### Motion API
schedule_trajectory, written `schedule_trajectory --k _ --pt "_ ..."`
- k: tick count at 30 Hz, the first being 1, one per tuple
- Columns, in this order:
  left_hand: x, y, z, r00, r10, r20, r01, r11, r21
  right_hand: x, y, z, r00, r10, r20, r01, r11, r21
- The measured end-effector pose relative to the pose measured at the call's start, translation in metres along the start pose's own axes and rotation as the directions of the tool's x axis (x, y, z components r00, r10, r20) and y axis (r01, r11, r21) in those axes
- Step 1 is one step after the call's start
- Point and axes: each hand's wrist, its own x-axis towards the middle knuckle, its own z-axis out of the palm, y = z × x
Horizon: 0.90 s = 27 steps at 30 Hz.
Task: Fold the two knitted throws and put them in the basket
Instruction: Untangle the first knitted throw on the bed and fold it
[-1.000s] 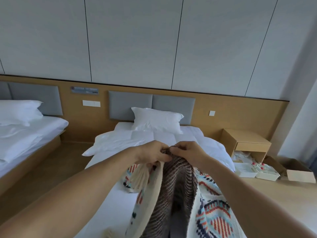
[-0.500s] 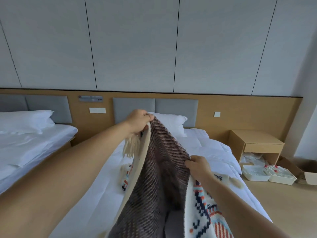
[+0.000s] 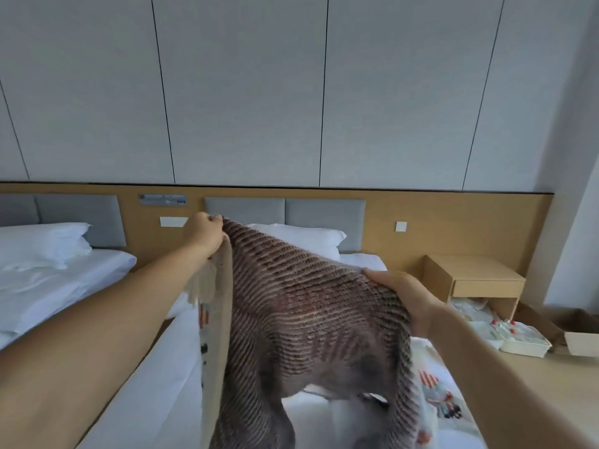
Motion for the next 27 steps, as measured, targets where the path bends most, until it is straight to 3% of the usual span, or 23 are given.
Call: schedule_trajectory --k 2,4,8,11,14,18,23,25,27 --pt "0.001 0.003 -0.004 0.999 0.036 0.01 -0.036 0.999 0.034 -0.001 -0.019 0.004 0.989 -0.083 0.122 0.071 0.993 0.099" --pt "0.001 0.005 -0.007 0.997 0.034 0.062 -0.037 0.998 0.05 0.004 -0.028 0.009 0.981 -0.148 0.126 0.123 0.975 0.186" --pt "-0.018 -0.014 -0.001 0.924 -0.066 0.377 0.035 0.995 0.088 0.013 -0.018 0.026 0.99 -0.124 -0.063 0.132 0.982 0.132" --pt "-0.046 -0.034 0.007 0.776 -0.122 0.618 0.031 0.987 0.156 0.022 0.011 0.034 0.963 -0.076 -0.258 0.063 0.996 -0.057" --pt "-0.077 -0.039 0.018 0.615 -0.123 0.779 0.05 0.992 0.117 0.034 0.039 0.04 0.948 -0.082 -0.309 0.003 0.969 -0.247" --pt "-0.112 -0.03 0.028 0.417 -0.018 0.909 0.12 0.992 -0.035 0.046 0.062 0.05 0.966 -0.058 -0.253 -0.049 0.917 -0.397" --pt "-0.137 -0.018 0.047 0.171 0.125 0.977 0.176 0.972 -0.155 0.05 0.068 0.061 0.987 -0.085 -0.138 0.001 0.856 -0.516" --pt "-0.14 -0.015 0.053 0.17 0.125 0.977 0.147 0.978 -0.151 0.047 0.064 0.058 0.988 -0.095 -0.119 0.019 0.85 -0.527" --pt "-0.138 -0.013 0.054 0.221 0.1 0.97 0.065 0.991 -0.117 0.043 0.062 0.051 0.989 -0.095 -0.109 0.035 0.888 -0.459"
